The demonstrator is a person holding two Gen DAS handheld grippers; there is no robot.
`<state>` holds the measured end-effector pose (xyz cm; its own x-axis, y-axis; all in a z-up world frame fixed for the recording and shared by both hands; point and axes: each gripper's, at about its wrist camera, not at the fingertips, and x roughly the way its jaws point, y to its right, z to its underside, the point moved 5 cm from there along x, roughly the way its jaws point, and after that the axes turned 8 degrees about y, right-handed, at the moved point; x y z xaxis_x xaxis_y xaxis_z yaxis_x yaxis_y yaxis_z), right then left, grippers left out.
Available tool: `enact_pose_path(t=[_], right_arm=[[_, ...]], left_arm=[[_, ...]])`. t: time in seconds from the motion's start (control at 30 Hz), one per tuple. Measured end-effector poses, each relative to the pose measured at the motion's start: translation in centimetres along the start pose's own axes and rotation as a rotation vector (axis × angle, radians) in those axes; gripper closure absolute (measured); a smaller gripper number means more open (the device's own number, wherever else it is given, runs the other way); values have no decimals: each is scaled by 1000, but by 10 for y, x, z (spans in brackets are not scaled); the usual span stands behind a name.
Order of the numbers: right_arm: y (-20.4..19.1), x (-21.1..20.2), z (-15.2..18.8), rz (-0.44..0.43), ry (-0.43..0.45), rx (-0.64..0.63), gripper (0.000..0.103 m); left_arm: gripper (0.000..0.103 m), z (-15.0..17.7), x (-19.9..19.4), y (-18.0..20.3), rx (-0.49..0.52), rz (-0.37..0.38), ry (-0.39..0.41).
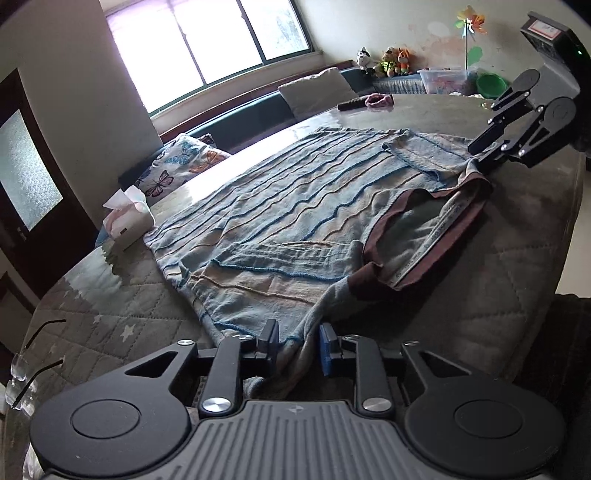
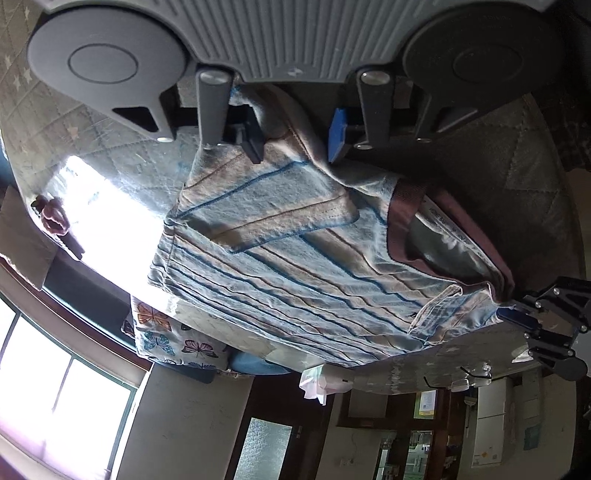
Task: Fold towel
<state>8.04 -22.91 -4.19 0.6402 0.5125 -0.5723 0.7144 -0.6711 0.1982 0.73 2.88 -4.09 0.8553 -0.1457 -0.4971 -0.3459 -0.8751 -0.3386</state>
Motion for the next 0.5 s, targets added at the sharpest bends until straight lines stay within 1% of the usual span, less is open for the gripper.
enact_pose_path(t=[0.07, 0.13, 0.17, 0.2, 0.3, 0.4, 0.5], right_arm=[[-1, 1, -1, 0, 4, 4, 76], [-1, 3, -2, 3, 8, 8, 86], [-2, 4, -2, 3, 7, 11, 91], [-3, 5, -3, 7, 9, 11, 92], [-6, 2, -5, 25, 22, 6, 95], [-9, -12, -9, 29, 45, 10, 96], [-13, -30, -13, 27, 71, 17, 96]], left_arm=[[77, 1, 0, 0, 7, -3, 2], [78, 0, 1, 1, 9, -6, 3], [82, 0, 2, 0, 4, -4, 4], [87, 0, 2, 0, -1, -2, 5], [95, -2, -2, 1, -9, -8, 17], [97, -6, -12, -1, -22, -16, 43], [97, -13, -32, -3, -45, -27, 74]])
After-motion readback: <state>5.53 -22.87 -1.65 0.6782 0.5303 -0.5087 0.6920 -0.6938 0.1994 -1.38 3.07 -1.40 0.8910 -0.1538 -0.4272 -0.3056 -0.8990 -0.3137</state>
